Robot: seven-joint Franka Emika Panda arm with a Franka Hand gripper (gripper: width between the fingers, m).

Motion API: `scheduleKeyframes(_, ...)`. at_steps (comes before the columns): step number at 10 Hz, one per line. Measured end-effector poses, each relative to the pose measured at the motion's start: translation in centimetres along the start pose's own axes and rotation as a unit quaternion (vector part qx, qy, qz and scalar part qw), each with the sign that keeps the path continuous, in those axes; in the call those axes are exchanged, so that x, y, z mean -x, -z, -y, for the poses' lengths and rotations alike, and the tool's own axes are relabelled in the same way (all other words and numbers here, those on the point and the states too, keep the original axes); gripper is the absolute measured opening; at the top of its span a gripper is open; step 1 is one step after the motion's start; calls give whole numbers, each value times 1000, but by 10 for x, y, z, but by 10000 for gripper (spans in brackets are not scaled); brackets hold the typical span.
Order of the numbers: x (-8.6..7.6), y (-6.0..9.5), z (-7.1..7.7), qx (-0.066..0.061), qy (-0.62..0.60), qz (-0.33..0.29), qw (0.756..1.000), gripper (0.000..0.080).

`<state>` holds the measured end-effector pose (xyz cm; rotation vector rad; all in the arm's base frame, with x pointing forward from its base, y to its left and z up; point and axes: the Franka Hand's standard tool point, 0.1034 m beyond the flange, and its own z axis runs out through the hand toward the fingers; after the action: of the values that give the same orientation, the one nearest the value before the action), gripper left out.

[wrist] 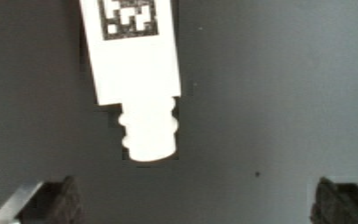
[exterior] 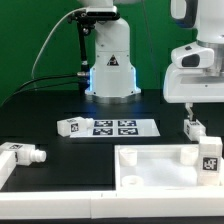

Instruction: Assemble square table

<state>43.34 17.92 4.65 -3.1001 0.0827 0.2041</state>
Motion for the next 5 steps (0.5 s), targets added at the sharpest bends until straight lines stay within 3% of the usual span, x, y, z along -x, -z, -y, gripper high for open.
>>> scheduleKeyframes(3,17,-27,-15,4,-6,7,1000,649)
scheduleKeyframes(5,20,-39,-11,5,-12,5,1000,649)
